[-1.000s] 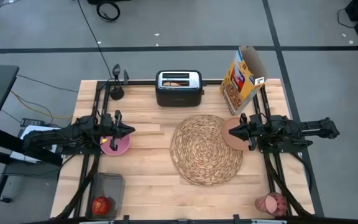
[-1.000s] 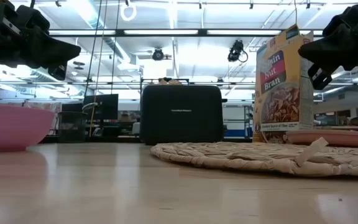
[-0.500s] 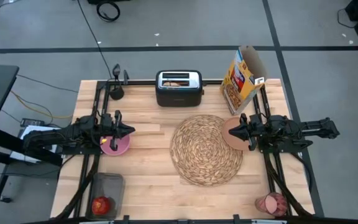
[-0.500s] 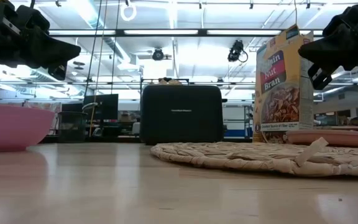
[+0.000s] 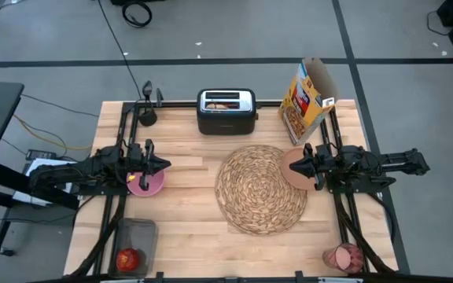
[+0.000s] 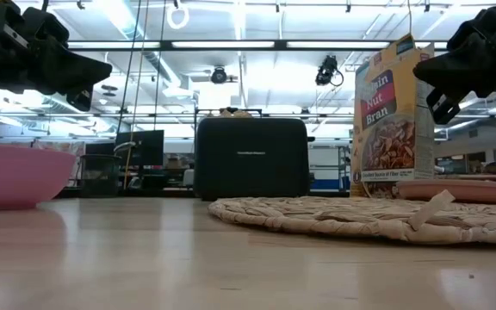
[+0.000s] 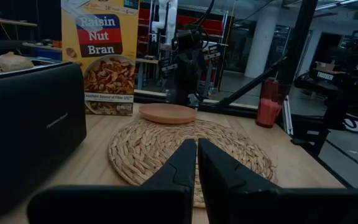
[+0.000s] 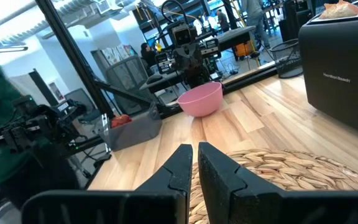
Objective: Arrange a breakfast setting
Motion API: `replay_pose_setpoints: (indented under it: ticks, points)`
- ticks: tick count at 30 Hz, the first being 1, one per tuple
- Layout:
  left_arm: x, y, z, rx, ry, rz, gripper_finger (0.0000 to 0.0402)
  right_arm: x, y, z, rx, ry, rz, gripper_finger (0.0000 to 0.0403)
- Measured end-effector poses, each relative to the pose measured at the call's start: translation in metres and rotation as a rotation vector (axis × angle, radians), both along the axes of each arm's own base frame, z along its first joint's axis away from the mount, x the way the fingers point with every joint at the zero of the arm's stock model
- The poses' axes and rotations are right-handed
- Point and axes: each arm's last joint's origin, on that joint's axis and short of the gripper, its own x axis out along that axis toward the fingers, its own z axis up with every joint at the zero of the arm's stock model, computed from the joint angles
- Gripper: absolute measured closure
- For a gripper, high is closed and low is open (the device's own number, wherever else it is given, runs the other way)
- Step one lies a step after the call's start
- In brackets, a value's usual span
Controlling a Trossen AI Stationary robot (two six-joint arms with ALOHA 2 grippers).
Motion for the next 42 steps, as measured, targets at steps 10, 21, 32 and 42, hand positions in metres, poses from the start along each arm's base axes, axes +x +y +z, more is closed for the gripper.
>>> replay_pose_setpoints:
  ticks: [10, 21, 32, 42]
  points:
    - [0.0, 0.0, 0.0, 0.001, 0.0, 0.0, 0.0377, 0.0, 0.0, 0.0, 0.0, 0.0, 0.0, 0.0365]
    - [0.0, 0.0, 0.0, 0.001, 0.0, 0.0, 0.0377, 0.0, 0.0, 0.0, 0.0, 0.0, 0.0, 0.0365]
    - [0.0, 0.0, 0.0, 0.0, 0.0, 0.0, 0.0377, 0.0, -0.001, 0.004, 0.003, -0.036, -0.033, 0.0365]
    - [0.0, 0.001, 0.003, 0.05, -0.029, 0.023, 0.0377, -0.009, -0.006, 0.038, 0.416, -0.413, -0.087, 0.0365]
